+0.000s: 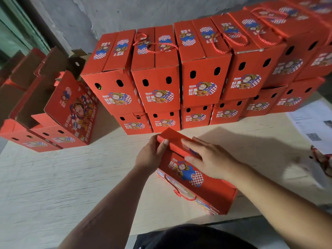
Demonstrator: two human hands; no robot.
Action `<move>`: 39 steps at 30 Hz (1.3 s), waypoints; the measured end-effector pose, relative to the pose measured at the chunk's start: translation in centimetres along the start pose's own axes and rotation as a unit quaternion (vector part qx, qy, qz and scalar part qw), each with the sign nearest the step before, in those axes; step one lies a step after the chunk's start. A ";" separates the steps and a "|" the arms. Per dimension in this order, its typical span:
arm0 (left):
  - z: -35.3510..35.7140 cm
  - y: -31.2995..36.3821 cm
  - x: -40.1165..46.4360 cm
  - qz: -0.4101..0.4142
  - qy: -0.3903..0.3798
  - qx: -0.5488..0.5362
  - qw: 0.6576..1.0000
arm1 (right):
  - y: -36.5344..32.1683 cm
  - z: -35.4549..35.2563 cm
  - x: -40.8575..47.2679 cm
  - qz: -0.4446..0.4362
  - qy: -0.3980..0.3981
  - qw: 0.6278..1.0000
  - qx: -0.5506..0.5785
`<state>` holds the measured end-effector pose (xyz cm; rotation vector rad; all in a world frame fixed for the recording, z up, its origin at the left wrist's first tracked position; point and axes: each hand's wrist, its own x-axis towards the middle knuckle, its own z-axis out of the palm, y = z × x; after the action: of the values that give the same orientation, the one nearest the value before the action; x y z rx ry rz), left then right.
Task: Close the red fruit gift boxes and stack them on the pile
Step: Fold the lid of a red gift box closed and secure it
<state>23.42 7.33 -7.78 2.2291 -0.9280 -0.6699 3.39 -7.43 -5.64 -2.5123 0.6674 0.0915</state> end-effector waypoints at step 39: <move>0.6 -0.8 -4.5 0.257 0.043 0.291 0.921 | 0.5 -2.9 0.8 0.016 -0.084 0.974 0.211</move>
<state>20.56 10.91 -7.85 2.3037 -1.7561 -0.0440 3.70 -9.63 -3.58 -2.0602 0.5884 0.1548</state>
